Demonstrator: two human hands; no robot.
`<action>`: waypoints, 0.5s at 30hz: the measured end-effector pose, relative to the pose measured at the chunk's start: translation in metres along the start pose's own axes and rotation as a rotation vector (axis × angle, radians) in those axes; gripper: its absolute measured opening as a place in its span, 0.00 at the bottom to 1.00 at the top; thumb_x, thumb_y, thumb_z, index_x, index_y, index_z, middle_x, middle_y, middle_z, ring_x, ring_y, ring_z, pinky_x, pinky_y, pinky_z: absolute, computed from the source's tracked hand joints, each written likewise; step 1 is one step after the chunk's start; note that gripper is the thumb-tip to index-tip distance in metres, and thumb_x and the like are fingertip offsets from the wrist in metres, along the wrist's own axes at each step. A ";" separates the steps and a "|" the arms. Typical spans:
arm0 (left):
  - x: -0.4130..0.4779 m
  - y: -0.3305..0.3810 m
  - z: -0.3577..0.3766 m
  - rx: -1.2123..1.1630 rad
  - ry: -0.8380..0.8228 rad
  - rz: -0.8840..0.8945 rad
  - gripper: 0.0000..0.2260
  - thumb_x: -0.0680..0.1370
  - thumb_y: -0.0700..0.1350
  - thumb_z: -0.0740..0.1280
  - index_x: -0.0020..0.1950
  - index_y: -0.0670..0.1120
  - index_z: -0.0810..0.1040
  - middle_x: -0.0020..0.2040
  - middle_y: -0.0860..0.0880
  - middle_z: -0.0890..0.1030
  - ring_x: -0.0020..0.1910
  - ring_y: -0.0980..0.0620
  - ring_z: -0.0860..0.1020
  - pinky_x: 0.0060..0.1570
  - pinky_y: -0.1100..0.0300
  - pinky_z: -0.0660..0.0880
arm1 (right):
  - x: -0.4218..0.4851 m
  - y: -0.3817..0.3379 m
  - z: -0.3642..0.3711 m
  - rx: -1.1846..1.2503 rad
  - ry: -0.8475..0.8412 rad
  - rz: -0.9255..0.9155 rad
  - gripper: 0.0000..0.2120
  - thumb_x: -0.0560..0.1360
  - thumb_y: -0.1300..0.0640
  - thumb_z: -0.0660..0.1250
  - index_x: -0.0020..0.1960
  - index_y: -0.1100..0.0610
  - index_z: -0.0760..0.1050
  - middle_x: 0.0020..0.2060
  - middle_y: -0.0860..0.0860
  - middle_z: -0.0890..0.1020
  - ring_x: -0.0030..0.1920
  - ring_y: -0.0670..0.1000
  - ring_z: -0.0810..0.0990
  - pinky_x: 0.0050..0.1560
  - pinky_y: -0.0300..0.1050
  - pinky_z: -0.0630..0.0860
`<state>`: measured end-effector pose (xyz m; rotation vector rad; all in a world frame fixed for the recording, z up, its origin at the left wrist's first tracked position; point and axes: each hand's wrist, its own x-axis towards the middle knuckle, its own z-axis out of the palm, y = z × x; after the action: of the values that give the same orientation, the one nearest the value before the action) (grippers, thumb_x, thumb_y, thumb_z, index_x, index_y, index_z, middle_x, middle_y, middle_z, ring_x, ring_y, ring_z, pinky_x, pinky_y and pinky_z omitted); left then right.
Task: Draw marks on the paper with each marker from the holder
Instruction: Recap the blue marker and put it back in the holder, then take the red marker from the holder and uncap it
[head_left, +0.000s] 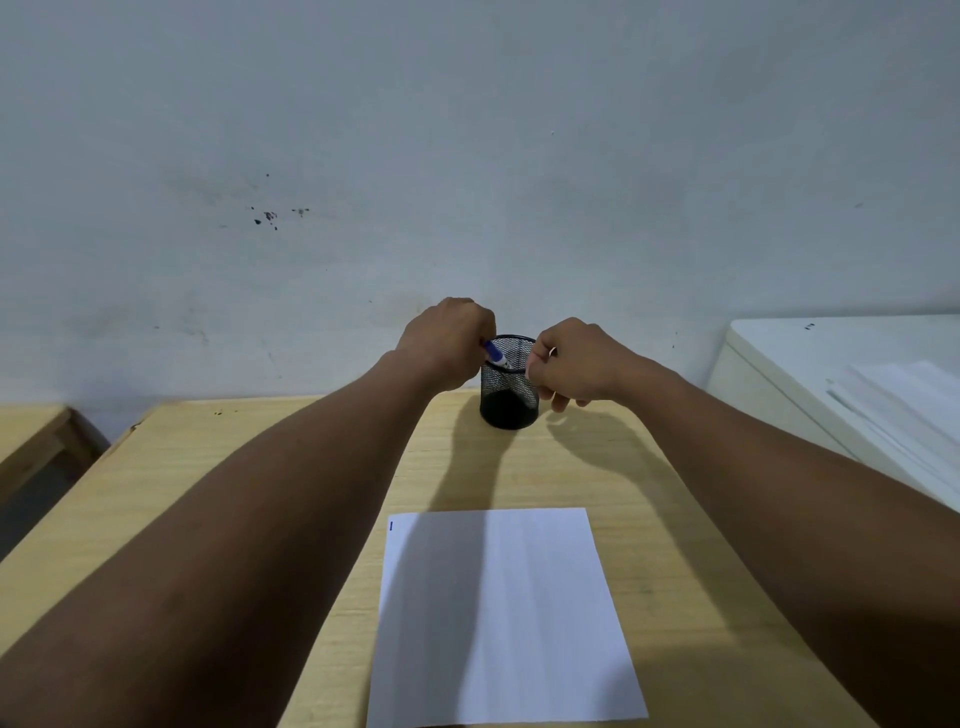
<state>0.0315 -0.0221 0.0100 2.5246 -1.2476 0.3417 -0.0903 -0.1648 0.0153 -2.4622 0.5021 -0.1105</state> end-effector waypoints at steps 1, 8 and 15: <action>0.000 0.000 0.000 -0.003 0.001 -0.011 0.08 0.76 0.43 0.72 0.54 0.46 0.85 0.54 0.44 0.83 0.54 0.41 0.80 0.49 0.47 0.79 | 0.000 0.001 0.000 -0.003 -0.004 0.001 0.10 0.77 0.60 0.64 0.52 0.63 0.80 0.40 0.57 0.89 0.31 0.51 0.86 0.28 0.40 0.75; 0.006 -0.003 0.005 0.032 -0.013 -0.048 0.08 0.76 0.41 0.69 0.52 0.48 0.86 0.52 0.44 0.83 0.52 0.39 0.80 0.42 0.54 0.73 | 0.005 0.006 0.000 -0.006 -0.006 0.011 0.09 0.76 0.60 0.64 0.52 0.61 0.81 0.39 0.55 0.89 0.28 0.47 0.85 0.27 0.39 0.75; -0.002 -0.007 -0.017 -0.022 0.084 -0.075 0.07 0.78 0.47 0.69 0.55 0.50 0.83 0.55 0.46 0.84 0.54 0.41 0.81 0.49 0.50 0.77 | -0.001 -0.001 -0.006 -0.010 0.004 0.003 0.09 0.77 0.60 0.64 0.52 0.63 0.81 0.41 0.57 0.89 0.31 0.49 0.86 0.29 0.40 0.76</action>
<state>0.0346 -0.0102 0.0240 2.5035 -1.1161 0.4090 -0.0922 -0.1670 0.0212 -2.4711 0.5099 -0.1121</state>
